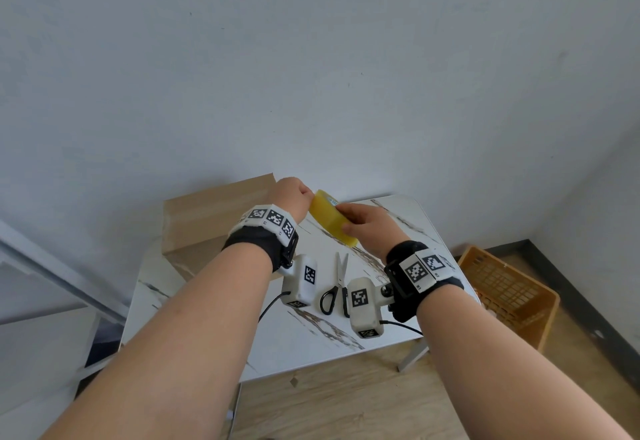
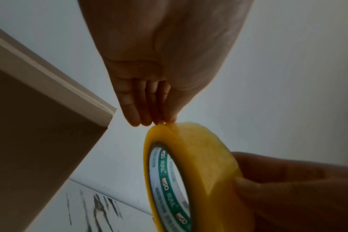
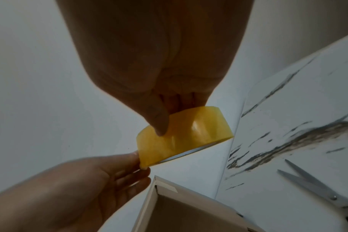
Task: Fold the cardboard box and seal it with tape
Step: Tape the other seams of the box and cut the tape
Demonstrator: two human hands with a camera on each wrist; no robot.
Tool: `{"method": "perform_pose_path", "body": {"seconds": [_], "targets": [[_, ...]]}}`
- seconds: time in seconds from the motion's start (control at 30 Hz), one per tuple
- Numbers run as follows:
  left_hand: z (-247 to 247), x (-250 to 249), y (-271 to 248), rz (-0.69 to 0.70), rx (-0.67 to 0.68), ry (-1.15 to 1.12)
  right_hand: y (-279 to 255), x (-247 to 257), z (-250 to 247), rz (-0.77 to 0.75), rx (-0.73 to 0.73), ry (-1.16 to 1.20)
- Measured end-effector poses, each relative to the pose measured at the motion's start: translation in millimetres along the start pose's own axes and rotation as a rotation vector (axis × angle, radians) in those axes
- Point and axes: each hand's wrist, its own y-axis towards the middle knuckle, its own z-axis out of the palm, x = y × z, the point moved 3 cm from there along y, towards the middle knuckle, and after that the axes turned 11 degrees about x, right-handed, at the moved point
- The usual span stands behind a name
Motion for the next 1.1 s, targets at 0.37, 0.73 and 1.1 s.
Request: {"method": "perform_pose_path", "body": {"seconds": [0.37,0.73,1.1], "targets": [[-3.3,-7.4,-0.1,0.067,-0.001,0.064,2.9,1.9,2.1,0.013,0.009,-0.133],[-29.0,-4.5,10.8,0.048,-0.077,-0.06,5.0,-13.1,-0.2,0.217,-0.111,0.236],[-58.8,20.5,30.9,0.077,-0.094,-0.045,15.1,-5.9,25.8,0.308,-0.095,0.103]]}}
